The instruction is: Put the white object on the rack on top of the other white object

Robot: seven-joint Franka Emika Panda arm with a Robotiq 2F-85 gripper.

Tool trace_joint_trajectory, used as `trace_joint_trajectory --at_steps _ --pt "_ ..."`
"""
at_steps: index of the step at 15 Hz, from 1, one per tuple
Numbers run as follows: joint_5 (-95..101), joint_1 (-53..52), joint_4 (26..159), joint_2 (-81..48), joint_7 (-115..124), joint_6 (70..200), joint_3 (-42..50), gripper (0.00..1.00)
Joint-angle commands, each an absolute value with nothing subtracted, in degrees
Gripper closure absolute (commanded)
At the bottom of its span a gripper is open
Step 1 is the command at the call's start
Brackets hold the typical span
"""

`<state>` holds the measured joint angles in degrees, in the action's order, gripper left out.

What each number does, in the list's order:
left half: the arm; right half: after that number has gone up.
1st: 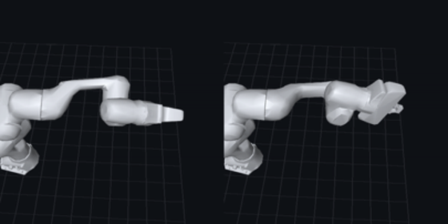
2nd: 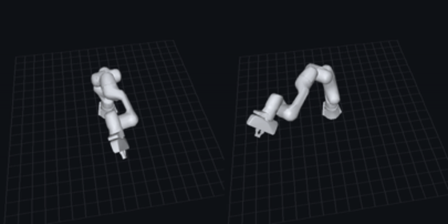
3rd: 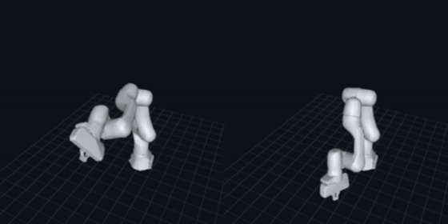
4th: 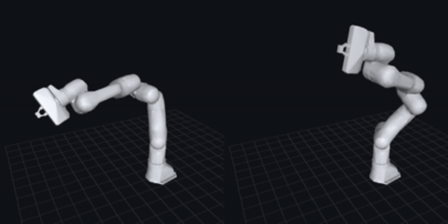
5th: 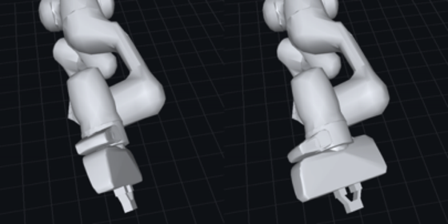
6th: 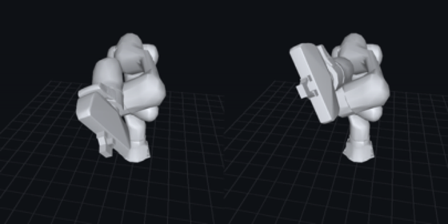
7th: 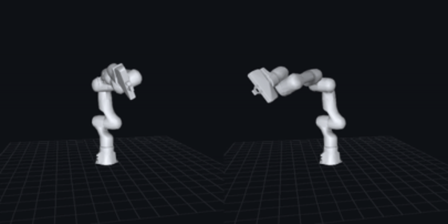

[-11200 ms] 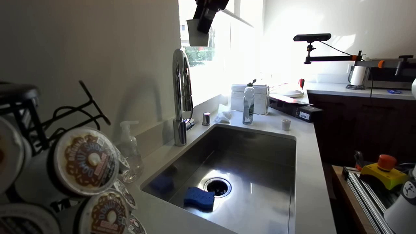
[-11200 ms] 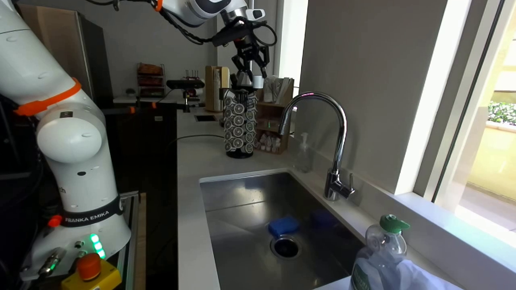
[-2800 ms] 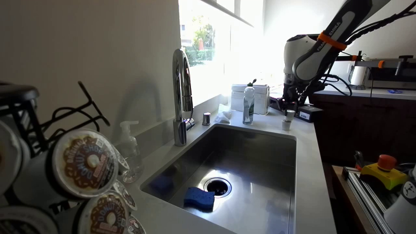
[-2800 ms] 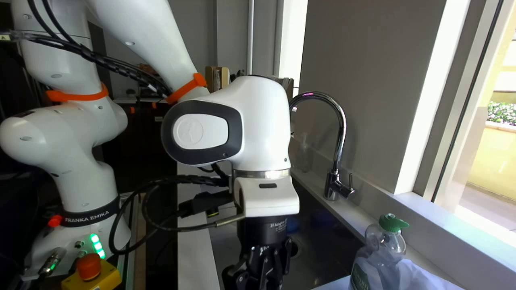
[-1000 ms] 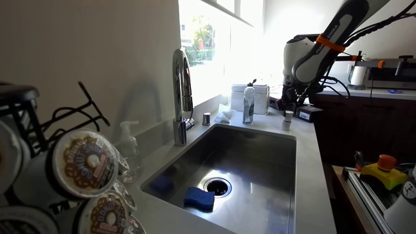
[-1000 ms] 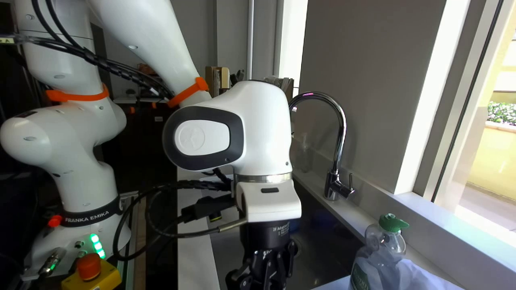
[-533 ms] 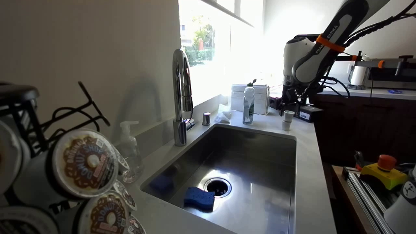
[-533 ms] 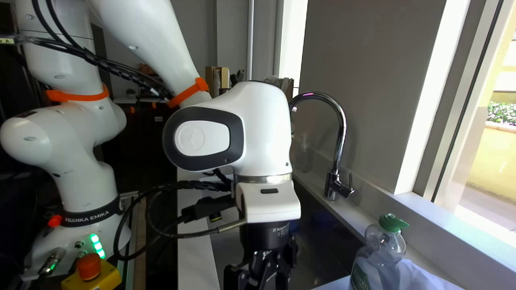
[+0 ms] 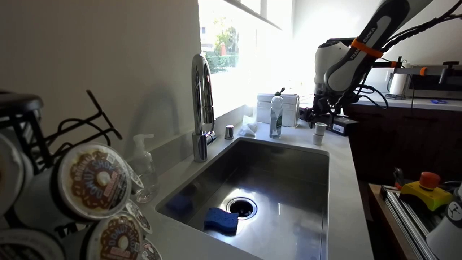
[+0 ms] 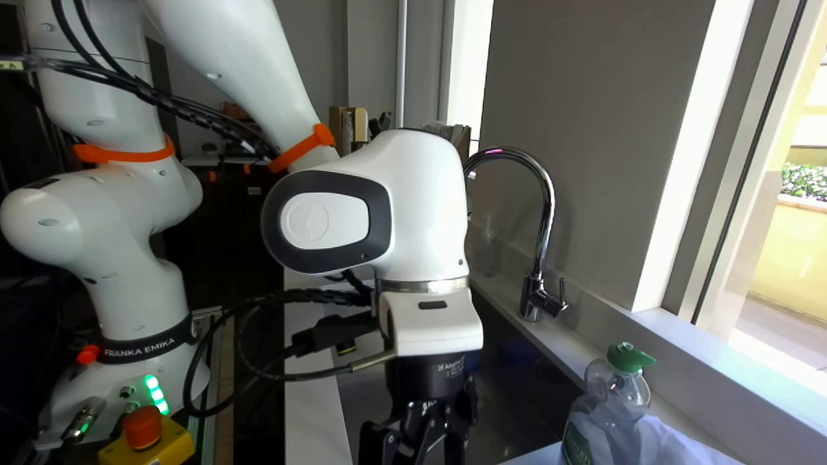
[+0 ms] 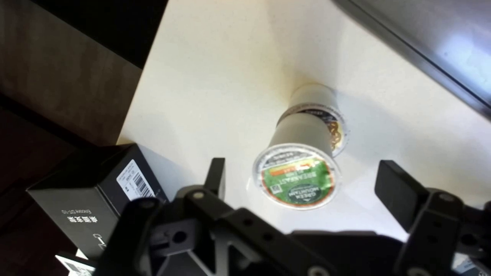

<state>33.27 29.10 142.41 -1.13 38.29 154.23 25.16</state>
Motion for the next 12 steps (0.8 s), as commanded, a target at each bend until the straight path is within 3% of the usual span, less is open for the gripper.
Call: trace_joint_trajectory --at_steps 1,12 --pt "33.80 28.02 142.94 -0.21 39.99 155.30 26.17 0.00" --pt "33.05 27.96 143.28 3.34 41.98 153.66 25.10 0.00"
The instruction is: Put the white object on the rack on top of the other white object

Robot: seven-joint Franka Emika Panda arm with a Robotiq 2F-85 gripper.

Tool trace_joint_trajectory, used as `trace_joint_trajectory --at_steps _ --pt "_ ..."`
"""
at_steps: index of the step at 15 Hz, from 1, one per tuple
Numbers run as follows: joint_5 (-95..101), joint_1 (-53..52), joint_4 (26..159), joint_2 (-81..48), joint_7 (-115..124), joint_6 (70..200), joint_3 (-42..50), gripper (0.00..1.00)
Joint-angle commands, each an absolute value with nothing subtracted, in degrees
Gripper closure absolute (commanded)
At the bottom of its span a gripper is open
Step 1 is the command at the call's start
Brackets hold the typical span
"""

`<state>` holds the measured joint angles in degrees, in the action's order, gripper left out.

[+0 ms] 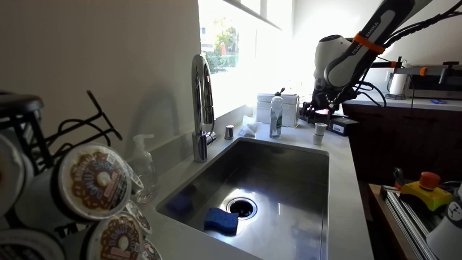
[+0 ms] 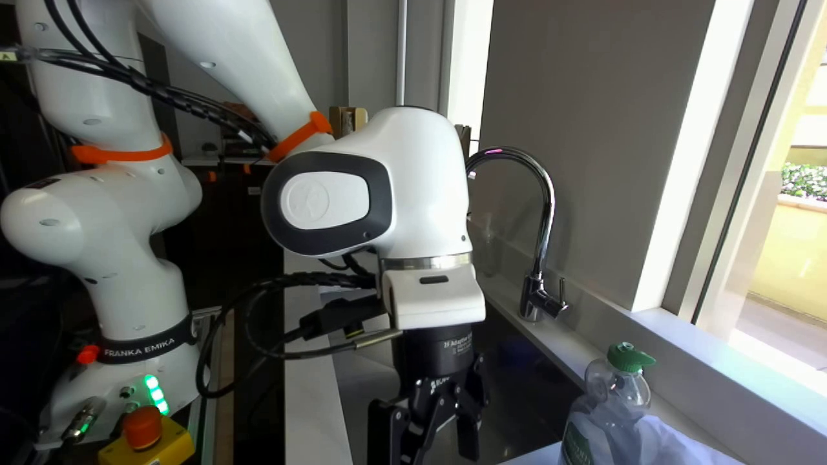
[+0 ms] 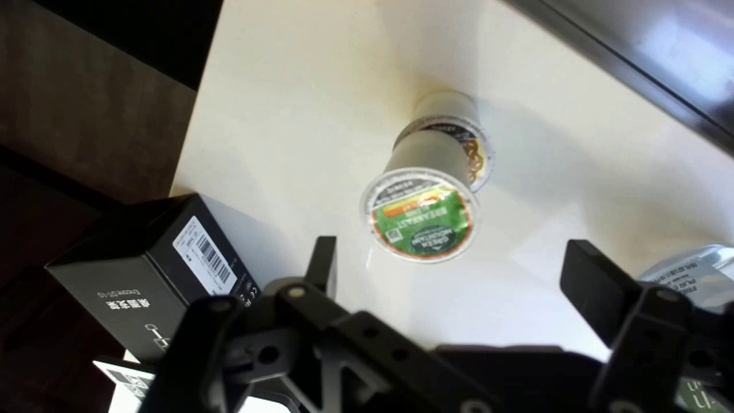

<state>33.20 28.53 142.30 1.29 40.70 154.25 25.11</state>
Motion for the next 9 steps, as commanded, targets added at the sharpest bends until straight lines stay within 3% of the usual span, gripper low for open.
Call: trace_joint_trajectory --at_steps 1,9 --pt "33.04 27.98 143.41 3.81 42.00 153.68 24.98 0.00" --pt "32.93 28.86 142.60 4.80 41.20 154.22 23.76 0.00"
